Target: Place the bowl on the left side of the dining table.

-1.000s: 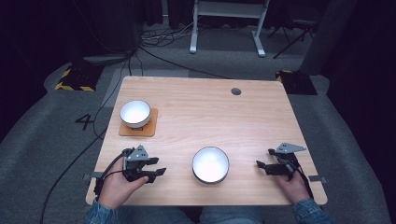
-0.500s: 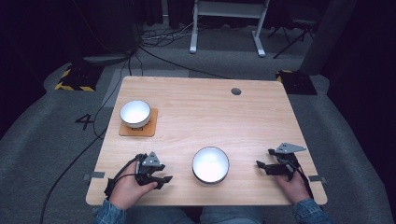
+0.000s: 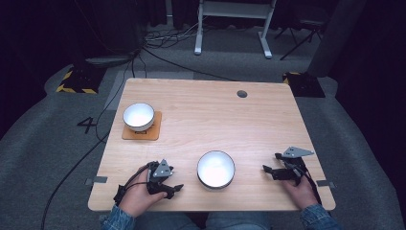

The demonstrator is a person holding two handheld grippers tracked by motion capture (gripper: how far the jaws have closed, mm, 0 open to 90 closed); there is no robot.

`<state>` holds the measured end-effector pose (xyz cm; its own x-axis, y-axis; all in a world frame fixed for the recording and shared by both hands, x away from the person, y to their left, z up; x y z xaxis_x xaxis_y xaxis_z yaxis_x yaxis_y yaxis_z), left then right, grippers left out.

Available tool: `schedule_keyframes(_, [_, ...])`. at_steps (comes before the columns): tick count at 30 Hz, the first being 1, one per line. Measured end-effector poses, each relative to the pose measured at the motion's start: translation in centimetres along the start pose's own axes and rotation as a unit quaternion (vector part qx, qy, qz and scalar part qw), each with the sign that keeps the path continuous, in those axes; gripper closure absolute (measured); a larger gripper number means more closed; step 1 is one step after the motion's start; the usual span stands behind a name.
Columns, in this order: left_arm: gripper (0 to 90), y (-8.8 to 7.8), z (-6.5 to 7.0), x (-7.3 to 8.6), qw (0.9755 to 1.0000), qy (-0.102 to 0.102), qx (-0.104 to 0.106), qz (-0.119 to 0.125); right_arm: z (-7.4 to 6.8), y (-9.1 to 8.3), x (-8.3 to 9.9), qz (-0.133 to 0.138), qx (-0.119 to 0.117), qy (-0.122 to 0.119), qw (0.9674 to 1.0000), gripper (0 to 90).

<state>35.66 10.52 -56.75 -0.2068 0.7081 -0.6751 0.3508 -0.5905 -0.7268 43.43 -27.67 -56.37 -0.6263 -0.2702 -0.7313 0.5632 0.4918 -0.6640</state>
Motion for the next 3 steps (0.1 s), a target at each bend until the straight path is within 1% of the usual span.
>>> schedule_keyframes(3, [22.1,0.01,0.01,0.01,1.0,-0.001,0.0,-0.003,0.0,0.0,0.0,0.0,0.0,0.0,1.0,20.2])
Point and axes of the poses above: each handheld gripper's, and its own axes: y roughly forward along the jaws, x roughly out of its underside, z roughly to its right, the point moved 9 cm from there along y, roughly forward along the jaws, and after that the axes turned 13 degrees about y, right-handed, at the moved point
